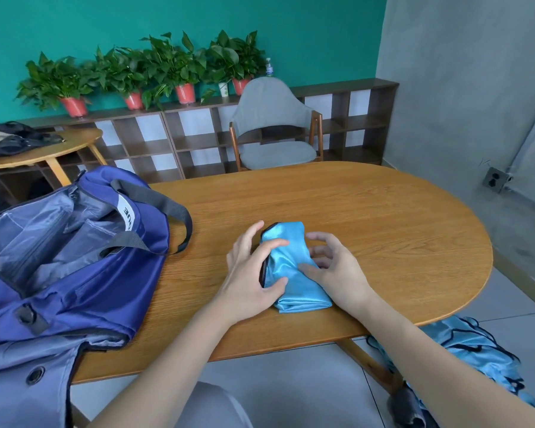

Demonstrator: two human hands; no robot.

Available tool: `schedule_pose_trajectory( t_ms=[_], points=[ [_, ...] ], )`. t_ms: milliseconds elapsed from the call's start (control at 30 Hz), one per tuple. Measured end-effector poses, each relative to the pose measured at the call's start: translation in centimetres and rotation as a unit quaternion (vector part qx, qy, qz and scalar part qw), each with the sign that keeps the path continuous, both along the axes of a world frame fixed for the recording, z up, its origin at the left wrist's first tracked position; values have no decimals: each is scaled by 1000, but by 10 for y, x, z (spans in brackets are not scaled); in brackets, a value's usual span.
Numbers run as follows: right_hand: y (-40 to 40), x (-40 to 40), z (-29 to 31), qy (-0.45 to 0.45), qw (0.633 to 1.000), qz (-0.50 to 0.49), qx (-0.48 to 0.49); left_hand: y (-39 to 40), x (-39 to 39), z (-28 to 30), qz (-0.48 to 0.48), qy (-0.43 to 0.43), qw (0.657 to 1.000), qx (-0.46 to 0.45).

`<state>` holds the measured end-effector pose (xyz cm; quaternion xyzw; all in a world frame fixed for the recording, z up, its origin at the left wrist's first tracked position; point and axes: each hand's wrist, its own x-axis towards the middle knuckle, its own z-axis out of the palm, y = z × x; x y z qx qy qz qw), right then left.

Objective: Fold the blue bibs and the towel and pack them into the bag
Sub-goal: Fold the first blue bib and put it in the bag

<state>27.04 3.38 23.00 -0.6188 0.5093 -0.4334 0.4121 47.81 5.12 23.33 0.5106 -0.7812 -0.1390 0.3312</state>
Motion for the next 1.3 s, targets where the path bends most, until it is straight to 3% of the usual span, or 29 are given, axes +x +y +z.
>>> schedule_pose_trajectory(
  t_ms=[133,233,367,433,600,733,800,967,1133,1200,1300],
  points=[
    [3,5,0,-78,996,31,-17,-2,4,10,7,72,997,-8],
    [3,1,5,-114,992,53,4,-12,16,51,-32,121,990,64],
    [3,4,16,-173,981,76,43,-21,33,99,-118,41,951,284],
    [3,9,24,-179,978,93,55,-18,37,101,-138,-1,935,327],
    [8,17,45,-159,972,139,103,-3,53,93,-96,-5,963,251],
    [15,32,56,-48,947,243,203,11,79,98,-57,16,980,192],
    [16,45,61,-52,947,243,203,23,94,103,-32,35,986,160],
    [17,105,93,-133,963,193,137,46,153,106,52,68,995,59],
    [11,199,119,-217,960,150,96,57,238,116,162,116,980,3],
    [2,238,121,-201,968,128,76,57,270,117,202,120,972,10],
    [-17,296,115,-77,994,81,-10,48,307,118,242,103,965,0]
  ],
)
